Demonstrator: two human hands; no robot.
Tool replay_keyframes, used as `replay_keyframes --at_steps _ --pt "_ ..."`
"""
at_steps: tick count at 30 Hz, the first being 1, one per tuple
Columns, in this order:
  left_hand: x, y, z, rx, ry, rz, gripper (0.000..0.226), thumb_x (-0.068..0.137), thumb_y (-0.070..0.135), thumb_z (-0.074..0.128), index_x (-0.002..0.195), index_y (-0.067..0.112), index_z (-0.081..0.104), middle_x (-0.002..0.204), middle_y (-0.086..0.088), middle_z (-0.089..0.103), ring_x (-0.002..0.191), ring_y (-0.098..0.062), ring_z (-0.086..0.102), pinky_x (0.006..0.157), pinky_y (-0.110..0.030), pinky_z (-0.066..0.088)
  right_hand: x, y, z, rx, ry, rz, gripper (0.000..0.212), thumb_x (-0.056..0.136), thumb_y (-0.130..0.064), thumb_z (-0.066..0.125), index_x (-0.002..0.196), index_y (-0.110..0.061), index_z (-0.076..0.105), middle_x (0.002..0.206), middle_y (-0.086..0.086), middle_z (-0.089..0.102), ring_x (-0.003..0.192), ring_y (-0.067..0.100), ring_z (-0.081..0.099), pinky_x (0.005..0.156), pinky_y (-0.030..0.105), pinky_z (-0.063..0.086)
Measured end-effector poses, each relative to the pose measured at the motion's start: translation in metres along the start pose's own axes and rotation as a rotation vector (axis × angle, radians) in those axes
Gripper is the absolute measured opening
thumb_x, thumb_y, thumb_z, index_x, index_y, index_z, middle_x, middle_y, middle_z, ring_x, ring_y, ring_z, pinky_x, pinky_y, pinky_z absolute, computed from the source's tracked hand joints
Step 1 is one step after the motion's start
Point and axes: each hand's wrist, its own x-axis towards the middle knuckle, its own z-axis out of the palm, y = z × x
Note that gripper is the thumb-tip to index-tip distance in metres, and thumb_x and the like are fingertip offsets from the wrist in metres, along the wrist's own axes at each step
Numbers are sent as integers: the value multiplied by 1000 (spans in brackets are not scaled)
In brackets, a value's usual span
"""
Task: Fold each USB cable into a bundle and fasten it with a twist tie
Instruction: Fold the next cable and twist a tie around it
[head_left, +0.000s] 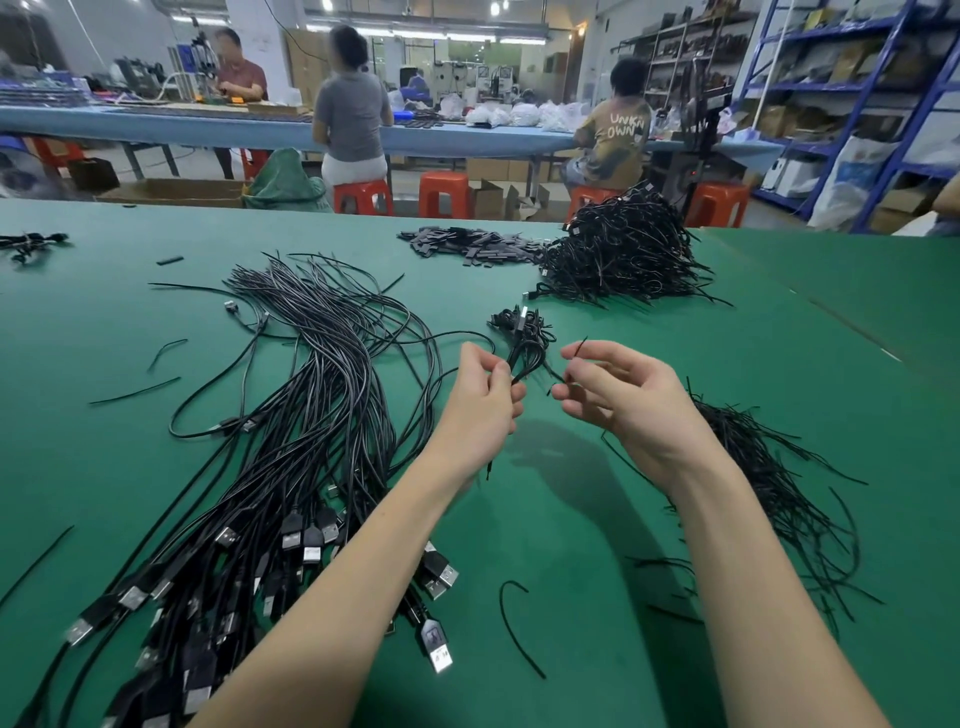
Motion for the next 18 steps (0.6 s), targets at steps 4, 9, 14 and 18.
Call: replay_keyframes --at_steps 4,9,14,18 --pt "-1 0 3 31 -37 28 19 107 19 33 89 24 32 75 0 51 55 -8 40 53 -25 33 -2 -3 12 170 -38 -47 9 76 -19 80 82 -25 77 92 3 77 81 16 74 63 20 55" --pt "-2 1 8 14 -80 36 18 107 20 35 89 23 32 72 3 51 50 -5 38 48 -20 33 0 13 26 -60 85 -144 14 82 -14 81 81 -27 82 79 -8 74 69 3 59 58 13 45" --pt "-2 7 8 -61 -114 29 17 106 12 33 90 19 31 69 3 44 47 -3 35 43 -15 31 4 23 26 -194 223 -209 8 79 -18 86 83 -23 83 59 -12 59 60 12 40 58 26 38" --pt "-2 11 6 -144 -135 -18 17 103 14 34 88 20 30 67 3 46 52 -10 34 42 -16 30 4 24 25 -202 253 -173 7 80 -20 85 81 -27 84 61 2 49 64 19 38 60 34 37"
